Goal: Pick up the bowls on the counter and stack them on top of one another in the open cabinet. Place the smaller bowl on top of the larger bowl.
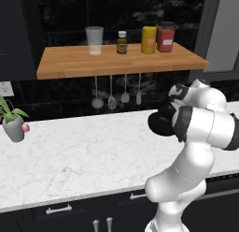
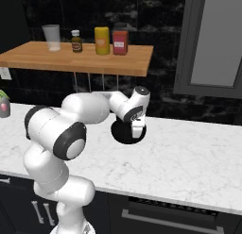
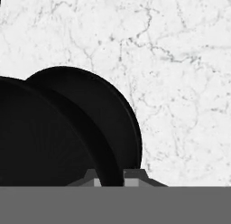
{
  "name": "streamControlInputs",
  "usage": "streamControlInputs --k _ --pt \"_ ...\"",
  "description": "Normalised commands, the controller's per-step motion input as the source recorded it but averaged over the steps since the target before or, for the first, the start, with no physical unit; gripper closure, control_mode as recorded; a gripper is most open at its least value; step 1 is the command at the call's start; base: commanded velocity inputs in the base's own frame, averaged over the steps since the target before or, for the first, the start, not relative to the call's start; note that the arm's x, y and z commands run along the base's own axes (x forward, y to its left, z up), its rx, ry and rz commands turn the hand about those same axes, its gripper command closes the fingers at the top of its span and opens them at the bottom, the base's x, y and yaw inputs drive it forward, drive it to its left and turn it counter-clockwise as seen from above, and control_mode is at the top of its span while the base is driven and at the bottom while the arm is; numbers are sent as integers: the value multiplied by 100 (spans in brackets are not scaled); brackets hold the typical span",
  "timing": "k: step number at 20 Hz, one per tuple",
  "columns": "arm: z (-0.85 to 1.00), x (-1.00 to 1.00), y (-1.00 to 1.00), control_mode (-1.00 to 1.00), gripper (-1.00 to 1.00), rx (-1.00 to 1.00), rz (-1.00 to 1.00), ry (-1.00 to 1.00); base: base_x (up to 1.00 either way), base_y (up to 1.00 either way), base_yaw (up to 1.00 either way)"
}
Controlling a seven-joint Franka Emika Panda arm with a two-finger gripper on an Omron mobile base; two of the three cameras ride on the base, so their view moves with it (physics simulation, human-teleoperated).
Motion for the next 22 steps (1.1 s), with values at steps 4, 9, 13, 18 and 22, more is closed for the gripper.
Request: streamControlInputs --k 4,9,13,18,22 --pt "-44 32 0 -100 100 0 0 0 0 0 0" --pt "-41 34 0 -100 100 0 0 0 0 0 0" --pt "-33 51 0 -100 100 -1 0 4 0 0 0" --pt "-38 40 0 -100 100 -4 0 13 0 0 0" --pt "-11 15 0 -100 100 -2 0 5 0 0 0"
